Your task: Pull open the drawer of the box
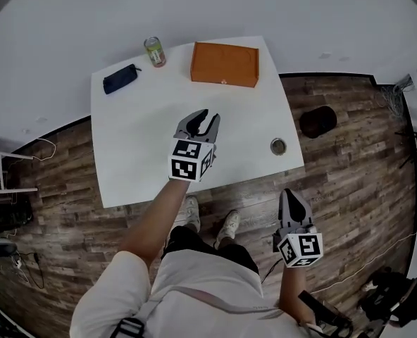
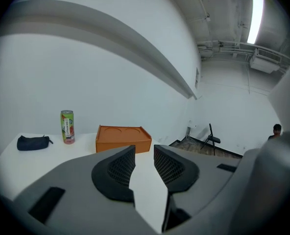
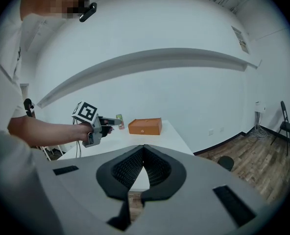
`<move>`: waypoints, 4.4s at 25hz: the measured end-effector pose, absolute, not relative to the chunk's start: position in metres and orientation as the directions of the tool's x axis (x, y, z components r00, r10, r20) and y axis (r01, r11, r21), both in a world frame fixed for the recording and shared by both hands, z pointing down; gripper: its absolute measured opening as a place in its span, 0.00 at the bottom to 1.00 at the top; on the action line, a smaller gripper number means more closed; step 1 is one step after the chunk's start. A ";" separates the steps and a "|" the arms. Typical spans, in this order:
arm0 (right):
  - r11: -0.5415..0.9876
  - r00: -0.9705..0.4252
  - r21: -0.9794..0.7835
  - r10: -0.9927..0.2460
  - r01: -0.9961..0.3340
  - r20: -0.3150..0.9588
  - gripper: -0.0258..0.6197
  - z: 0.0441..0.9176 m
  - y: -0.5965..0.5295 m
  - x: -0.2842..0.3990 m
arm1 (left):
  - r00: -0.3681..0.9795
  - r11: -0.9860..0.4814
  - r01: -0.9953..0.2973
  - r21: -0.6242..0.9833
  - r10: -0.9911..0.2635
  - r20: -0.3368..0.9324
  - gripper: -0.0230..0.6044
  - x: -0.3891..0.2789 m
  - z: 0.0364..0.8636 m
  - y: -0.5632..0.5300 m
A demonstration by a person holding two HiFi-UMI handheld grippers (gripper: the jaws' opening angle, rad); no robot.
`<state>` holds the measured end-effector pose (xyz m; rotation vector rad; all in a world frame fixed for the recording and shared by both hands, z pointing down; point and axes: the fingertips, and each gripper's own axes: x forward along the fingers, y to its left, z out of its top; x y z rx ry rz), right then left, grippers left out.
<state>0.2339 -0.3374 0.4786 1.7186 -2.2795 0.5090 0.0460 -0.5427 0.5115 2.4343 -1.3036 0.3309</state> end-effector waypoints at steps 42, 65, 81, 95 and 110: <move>0.104 -0.198 -0.198 -0.808 -0.975 0.554 0.04 0.581 -0.355 0.264 | 0.392 -0.339 -0.918 0.205 -0.702 0.595 0.17 0.092 0.660 -0.712; 0.134 -0.237 -0.225 -0.815 -0.965 0.528 0.04 0.578 -0.324 0.272 | 0.386 -0.320 -0.921 0.222 -0.680 0.623 0.17 0.088 0.662 -0.643; 0.166 -0.264 -0.228 -0.815 -0.959 0.516 0.04 0.570 -0.307 0.268 | 0.376 -0.308 -0.925 0.223 -0.658 0.652 0.17 0.081 0.667 -0.603; 0.160 -0.255 -0.223 -0.821 -0.962 0.511 0.04 0.566 -0.288 0.269 | 0.381 -0.342 -0.920 0.193 -0.661 0.646 0.17 0.090 0.667 -0.589; 0.264 -0.329 -0.227 -0.886 -0.937 0.327 0.04 0.497 -0.283 0.296 | 0.472 -0.418 -0.877 0.236 -0.840 0.268 0.05 0.047 0.480 -0.446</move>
